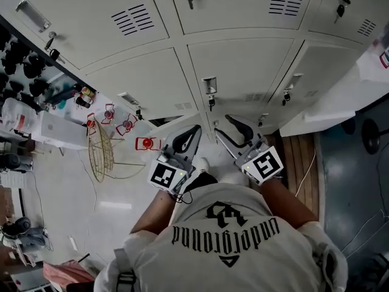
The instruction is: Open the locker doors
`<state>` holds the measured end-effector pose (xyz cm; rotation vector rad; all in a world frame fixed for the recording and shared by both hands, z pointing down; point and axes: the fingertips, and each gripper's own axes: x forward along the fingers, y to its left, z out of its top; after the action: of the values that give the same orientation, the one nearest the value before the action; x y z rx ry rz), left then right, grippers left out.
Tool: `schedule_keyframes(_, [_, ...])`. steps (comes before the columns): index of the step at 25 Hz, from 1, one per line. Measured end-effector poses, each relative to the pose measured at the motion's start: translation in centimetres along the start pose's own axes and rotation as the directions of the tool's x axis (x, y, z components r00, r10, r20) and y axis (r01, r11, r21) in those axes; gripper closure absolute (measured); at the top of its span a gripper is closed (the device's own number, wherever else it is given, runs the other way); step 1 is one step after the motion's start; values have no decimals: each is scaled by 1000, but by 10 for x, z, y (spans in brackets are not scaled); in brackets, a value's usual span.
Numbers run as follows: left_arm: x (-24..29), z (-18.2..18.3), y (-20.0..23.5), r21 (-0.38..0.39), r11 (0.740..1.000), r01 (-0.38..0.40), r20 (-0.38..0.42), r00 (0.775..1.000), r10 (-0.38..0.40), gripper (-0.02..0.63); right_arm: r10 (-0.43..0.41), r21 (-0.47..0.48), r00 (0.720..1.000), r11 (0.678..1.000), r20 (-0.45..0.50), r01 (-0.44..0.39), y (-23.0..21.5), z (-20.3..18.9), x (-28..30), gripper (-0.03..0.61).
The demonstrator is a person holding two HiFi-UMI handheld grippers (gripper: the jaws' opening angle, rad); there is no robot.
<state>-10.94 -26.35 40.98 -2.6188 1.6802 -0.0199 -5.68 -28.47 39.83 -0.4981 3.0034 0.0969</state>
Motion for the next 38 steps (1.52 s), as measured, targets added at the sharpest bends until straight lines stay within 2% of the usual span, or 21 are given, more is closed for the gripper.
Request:
schedule_keyframes(8, [33, 3, 58, -2, 998, 60, -13, 998, -60, 606, -42, 17, 998, 999, -43, 43, -35, -21, 67, 391])
schedule_keyframes(16, [50, -7, 91, -26, 993, 119, -33, 992, -119, 606, -104, 30, 991, 994, -79, 107, -59, -39, 107, 385])
schedule_keyframes(19, [55, -12, 98, -42, 990, 138, -39, 989, -139, 606, -115, 21, 989, 993, -91, 117, -64, -43, 114, 396])
schedule_keyframes(22, [59, -15, 102, -47, 987, 155, -44, 987, -158, 606, -113, 30, 986, 993, -120, 117, -63, -48, 125, 368])
schedule_keyframes(23, [60, -16, 103, -47, 986, 159, -44, 986, -161, 607, -121, 28, 986, 992, -114, 125, -63, -48, 127, 359])
schedule_keyframes(28, [61, -18, 109, -46, 984, 175, -53, 983, -177, 606, -177, 22, 981, 984, -85, 179, -69, -49, 126, 403])
schedule_keyframes(38, [55, -24, 103, -52, 983, 175, -58, 982, -178, 606, -199, 19, 978, 980, -65, 200, -59, -46, 121, 374])
